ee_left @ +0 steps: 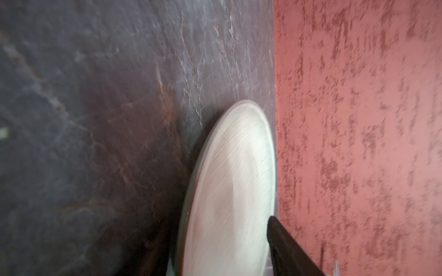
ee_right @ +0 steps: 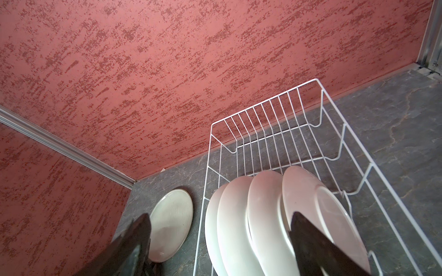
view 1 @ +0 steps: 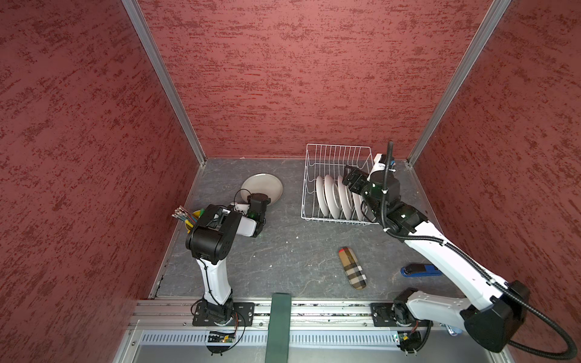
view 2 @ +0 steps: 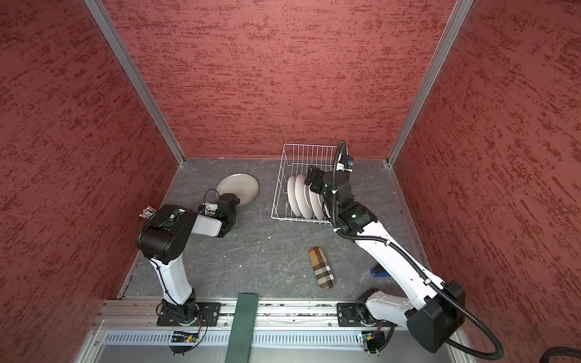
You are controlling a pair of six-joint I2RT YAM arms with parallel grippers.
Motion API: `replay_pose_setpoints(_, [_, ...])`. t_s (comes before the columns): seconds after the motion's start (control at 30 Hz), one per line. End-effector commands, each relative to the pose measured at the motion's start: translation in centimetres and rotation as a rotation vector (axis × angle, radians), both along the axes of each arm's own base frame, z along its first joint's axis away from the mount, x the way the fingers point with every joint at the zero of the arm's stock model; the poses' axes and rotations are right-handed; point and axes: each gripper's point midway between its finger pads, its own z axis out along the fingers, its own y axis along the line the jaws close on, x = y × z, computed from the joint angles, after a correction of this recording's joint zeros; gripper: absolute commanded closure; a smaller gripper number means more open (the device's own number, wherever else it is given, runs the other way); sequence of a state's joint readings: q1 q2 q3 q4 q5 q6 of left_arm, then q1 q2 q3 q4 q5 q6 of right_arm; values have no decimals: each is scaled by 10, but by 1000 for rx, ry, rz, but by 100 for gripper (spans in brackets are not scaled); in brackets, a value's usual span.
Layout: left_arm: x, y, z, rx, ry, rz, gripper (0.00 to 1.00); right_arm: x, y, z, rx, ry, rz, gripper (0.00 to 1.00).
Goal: Unload the plates from the dish rack
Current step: Place a plate at the top-left of the table, then pick up the plate from the dish rack.
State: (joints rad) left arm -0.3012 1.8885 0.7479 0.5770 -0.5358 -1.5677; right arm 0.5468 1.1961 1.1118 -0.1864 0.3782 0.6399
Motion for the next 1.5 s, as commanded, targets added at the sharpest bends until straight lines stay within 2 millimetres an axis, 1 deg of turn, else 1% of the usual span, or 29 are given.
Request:
replay_pose_setpoints(0.0, [-7, -6, 10, -2, 2, -9, 28, -3, -9, 6, 19, -18, -25, 9])
replay_pose_setpoints(0.13, [-25, -8, 14, 45, 73, -2, 22, -2, -9, 5, 16, -15, -28, 8])
replay_pose_setpoints(0.3, [-44, -14, 19, 42, 103, -15, 20, 0, -11, -3, -11, 3, -42, 8])
replay_pose_setpoints(0.43, [-55, -28, 28, 71, 101, -97, 19, 2, -17, -12, -72, 28, -75, 9])
replay_pose_setpoints(0.5, [-54, -40, 40, 144, 56, -192, 19, 4, -23, -18, -126, 53, -102, 9])
replay_pose_setpoints(0.57, [-52, -58, 58, 296, -1, -335, 21, 5, -30, -28, -196, 95, -137, 9])
replay_pose_setpoints(0.6, [-55, -65, 67, 376, -22, -380, 21, 6, -33, -33, -235, 118, -148, 9])
replay_pose_setpoints(0.7, [-68, -81, 83, 534, -53, -513, 20, 5, -43, -42, -333, 169, -184, 9])
replay_pose_setpoints(0.8, [-77, -94, 100, 598, -111, -655, 19, 2, -52, -43, -409, 194, -212, 9])
replay_pose_setpoints(0.93, [-88, -110, 114, 603, -158, -878, 19, 2, -55, -46, -488, 239, -217, 9])
replay_pose_setpoints(1.07, [-93, -108, 123, 531, -181, -1013, 19, 1, -53, -50, -569, 299, -208, 9])
replay_pose_setpoints(1.13, [-91, -100, 125, 486, -182, -1042, 19, -1, -48, -50, -610, 320, -193, 11])
replay_pose_setpoints(1.23, [-86, -89, 127, 431, -191, -1054, 19, -6, -45, -49, -680, 335, -211, 17])
replay_pose_setpoints(1.3, [-83, -86, 127, 405, -200, -1056, 19, -8, -40, -52, -724, 341, -218, 23])
replay_pose_setpoints(1.33, [-82, -86, 128, 396, -208, -1063, 19, -8, -36, -55, -740, 346, -213, 25])
replay_pose_setpoints(1.37, [-81, -89, 129, 389, -218, -1081, 19, -6, -32, -64, -768, 364, -206, 27])
replay_pose_setpoints(1.47, [-80, -99, 132, 381, -239, -1139, 19, -4, -22, -72, -831, 393, -207, 31])
